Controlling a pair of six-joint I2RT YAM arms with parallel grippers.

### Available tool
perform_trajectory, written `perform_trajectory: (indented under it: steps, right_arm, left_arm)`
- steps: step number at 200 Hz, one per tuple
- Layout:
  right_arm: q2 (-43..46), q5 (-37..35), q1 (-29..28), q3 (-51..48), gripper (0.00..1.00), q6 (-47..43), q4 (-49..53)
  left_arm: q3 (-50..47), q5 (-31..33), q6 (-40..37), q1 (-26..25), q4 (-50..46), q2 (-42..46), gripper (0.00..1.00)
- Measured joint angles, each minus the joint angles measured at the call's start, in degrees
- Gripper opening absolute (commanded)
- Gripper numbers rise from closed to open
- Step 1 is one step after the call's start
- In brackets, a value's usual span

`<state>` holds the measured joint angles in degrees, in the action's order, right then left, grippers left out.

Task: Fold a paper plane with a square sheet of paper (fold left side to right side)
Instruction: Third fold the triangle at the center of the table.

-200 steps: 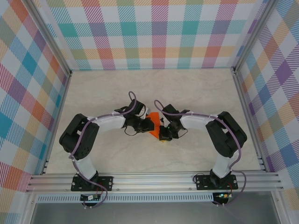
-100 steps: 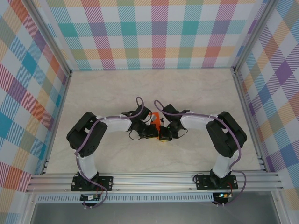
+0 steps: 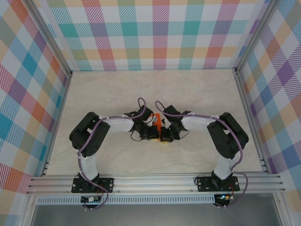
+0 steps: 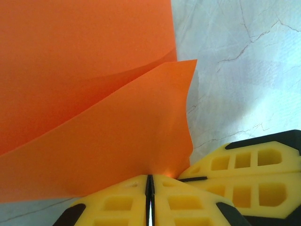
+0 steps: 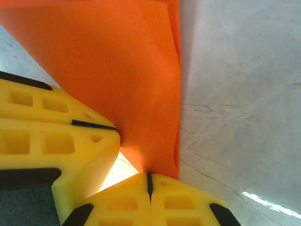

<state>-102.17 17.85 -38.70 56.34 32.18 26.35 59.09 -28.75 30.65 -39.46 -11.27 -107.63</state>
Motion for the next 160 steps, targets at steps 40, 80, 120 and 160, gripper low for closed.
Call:
perform_trajectory:
  steps: [40,80,120,160]
  right_arm:
    - [0.02,-0.09,0.00,0.00,0.00,-0.04,0.09]
    - [0.15,-0.26,0.00,-0.11,0.00,-0.04,0.07]
    - [0.35,-0.79,0.00,-0.15,0.00,-0.04,0.04]
    - [0.42,-0.96,0.00,-0.26,0.00,-0.04,-0.83]
  left_arm:
    - [0.33,-0.31,-0.46,0.98,-0.48,-0.26,0.10]
    - [1.36,-0.76,-2.38,5.16,-1.09,-0.98,0.10]
    - [1.92,-1.66,-4.98,9.86,-2.08,-1.49,0.09]
    - [1.68,-2.71,-6.99,13.44,-2.56,-1.49,0.09]
